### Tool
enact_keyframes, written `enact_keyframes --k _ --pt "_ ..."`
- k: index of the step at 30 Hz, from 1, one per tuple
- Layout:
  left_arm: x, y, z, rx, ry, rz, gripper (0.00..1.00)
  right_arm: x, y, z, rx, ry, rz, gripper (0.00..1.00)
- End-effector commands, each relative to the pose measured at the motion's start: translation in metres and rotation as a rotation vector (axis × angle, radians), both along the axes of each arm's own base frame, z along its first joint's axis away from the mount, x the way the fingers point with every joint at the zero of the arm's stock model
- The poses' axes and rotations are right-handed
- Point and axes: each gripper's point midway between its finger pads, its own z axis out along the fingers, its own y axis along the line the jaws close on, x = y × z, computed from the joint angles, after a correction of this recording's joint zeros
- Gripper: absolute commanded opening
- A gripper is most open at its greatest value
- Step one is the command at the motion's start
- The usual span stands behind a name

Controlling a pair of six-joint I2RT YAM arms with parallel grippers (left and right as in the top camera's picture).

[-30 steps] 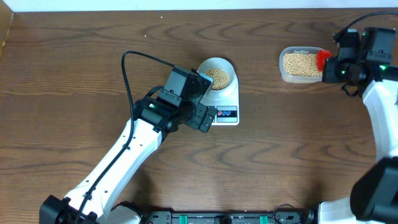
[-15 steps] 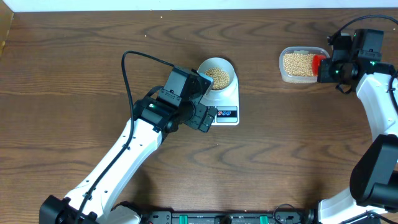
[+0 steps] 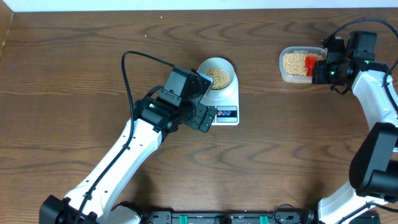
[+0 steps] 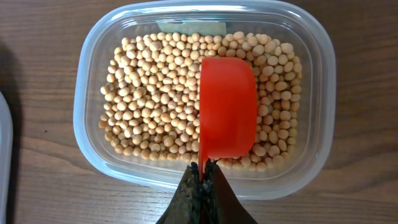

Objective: Scoop item into bowl and weigh 50g on scale
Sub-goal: 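Scoop soybeans from the tub with the red scoop, right gripper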

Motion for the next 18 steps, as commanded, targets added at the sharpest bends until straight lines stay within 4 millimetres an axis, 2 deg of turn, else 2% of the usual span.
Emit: enact_keyframes --k 1,7,12,18 --pt "0.0 0.0 0.004 -0.009 -0.008 -0.005 0.98 -0.001 0.004 -0.009 0.034 0.023 -0.001 0.01" --pt "0.0 0.0 0.004 -0.009 -0.008 -0.005 0.98 0.006 0.004 -0.001 0.076 -0.022 0.003 0.01" --pt "0.0 0.0 0.004 -0.009 -0.008 -0.005 0.98 0.006 0.004 0.01 0.192 -0.054 0.014 0.01" --pt "0.0 0.0 0.004 -0.009 -0.008 -0.005 0.98 0.003 -0.007 0.025 0.34 -0.104 0.024 0.01"
